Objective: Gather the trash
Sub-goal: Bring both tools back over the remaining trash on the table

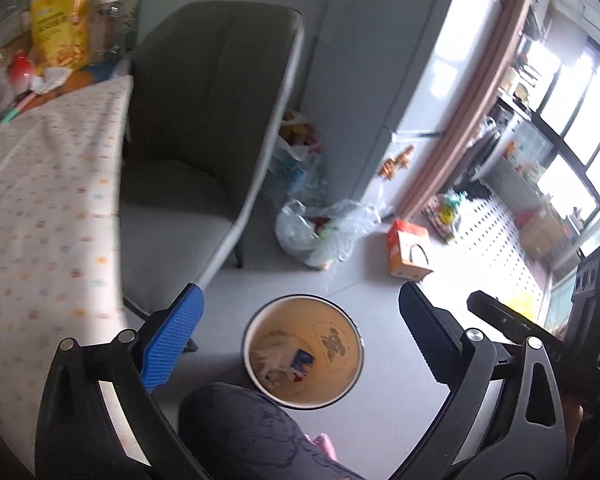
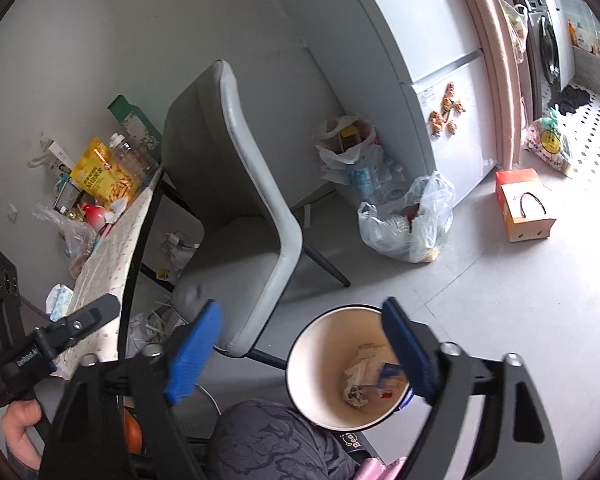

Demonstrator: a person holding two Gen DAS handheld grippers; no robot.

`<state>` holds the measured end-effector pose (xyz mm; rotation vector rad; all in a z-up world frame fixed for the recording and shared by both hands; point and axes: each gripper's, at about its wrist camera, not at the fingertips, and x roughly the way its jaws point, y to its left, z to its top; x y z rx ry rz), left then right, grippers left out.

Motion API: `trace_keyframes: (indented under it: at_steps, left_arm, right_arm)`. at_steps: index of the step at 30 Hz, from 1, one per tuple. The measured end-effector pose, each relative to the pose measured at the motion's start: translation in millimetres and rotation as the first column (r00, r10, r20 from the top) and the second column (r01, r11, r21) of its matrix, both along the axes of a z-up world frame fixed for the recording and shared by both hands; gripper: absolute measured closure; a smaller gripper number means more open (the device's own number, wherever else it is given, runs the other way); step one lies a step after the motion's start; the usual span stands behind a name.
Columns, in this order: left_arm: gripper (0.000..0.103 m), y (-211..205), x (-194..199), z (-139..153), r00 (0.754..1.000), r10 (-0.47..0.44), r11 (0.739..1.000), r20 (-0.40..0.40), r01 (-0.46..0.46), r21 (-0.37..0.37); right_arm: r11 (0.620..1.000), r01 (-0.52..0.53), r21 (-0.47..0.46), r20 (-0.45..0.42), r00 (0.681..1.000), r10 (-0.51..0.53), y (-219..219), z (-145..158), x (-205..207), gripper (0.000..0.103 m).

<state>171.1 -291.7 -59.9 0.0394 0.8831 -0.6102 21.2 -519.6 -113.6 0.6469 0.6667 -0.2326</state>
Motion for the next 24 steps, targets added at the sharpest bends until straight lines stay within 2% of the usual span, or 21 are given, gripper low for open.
trace_keyframes:
  at_steps: [5,12,19,24]
  left_arm:
    - [0.006,37.3,3.1,18.1,0.997,0.073,0.997,0.025,-0.072,-0.029]
    - [0.006,93.3,6.5,38.3,0.983,0.171,0.984,0.063,-0.167,-0.059]
    - [0.006,160.3,13.8,47.6,0.956,0.282,0.957,0.079,-0.274,-0.09]
    - [0.006,213.1,18.1,49.7,0.925,0.37,0.926,0.083,-0.361,-0.11]
  right_arm:
    - [1.0,-0.031,-0.001,0.018,0.999,0.031,21.9,10.5,8.3,0.008]
    - [0.992,-0.121,-0.029,0.048,0.991,0.122,63.5,34.0,29.5,0.008]
    - [0.971,-0.232,-0.058,0.06,0.97,0.235,119.4,53.6,60.1,0.008]
    - [0.949,-0.307,-0.075,0.064,0.948,0.312,160.8,64.3,84.3,0.008]
